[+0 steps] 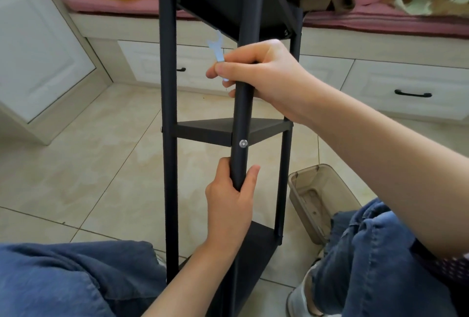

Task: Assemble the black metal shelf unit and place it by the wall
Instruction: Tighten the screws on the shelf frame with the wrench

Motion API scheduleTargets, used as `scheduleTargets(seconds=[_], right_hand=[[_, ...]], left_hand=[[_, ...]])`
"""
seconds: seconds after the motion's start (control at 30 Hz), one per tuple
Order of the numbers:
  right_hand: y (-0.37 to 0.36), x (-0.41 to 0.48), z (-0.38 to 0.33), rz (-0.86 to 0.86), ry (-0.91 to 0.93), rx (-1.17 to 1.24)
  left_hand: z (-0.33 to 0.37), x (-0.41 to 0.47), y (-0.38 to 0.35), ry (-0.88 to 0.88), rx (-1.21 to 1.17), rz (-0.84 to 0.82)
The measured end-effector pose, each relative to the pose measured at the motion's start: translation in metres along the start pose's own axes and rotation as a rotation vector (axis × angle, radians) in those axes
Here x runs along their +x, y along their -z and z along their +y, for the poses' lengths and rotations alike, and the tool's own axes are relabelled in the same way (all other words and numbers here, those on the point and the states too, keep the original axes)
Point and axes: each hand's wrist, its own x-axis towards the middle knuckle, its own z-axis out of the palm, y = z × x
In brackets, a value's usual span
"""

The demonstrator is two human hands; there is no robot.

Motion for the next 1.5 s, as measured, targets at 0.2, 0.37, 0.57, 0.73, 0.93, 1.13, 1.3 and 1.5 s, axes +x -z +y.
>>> scheduleTargets(seconds=[0.2,0.37,0.57,0.73,0.93,1.13,1.3,1.5], right_hand=[[0.016,-0.013,0.011,0.026,-0.029,-0.027],[0.024,-0.027,0.013,0.107,-0.018,-0.016],[0.033,-0.043,0.017,0.193,0.020,-0.043],[0.033,-0.063,0.029,0.196,-0.053,-0.185],[0.000,-0.086,0.050,0.199,-0.170,-0.414],[-0.023,-0.099,0.074,0.201,-0.347,-0.301],[-0.036,-0.095,0.086,0.197,-0.402,-0.246],[-0.057,-0.084,0.098,0.045,-0.464,-0.223]], left_hand=[[0.005,-0.003,-0.002,-0.009,-0.035,-0.066],[0.007,-0.004,-0.003,-0.027,-0.069,-0.066],[0.004,-0.009,-0.004,-0.007,-0.125,-0.017],[0.003,-0.002,-0.002,-0.032,-0.128,0.012],[-0.001,0.007,0.002,-0.027,-0.107,0.026],[-0.007,0.014,0.009,-0.005,-0.105,0.020],[-0.009,0.016,0.013,0.023,-0.106,0.048],[-0.012,0.023,0.021,0.043,-0.121,0.040]])
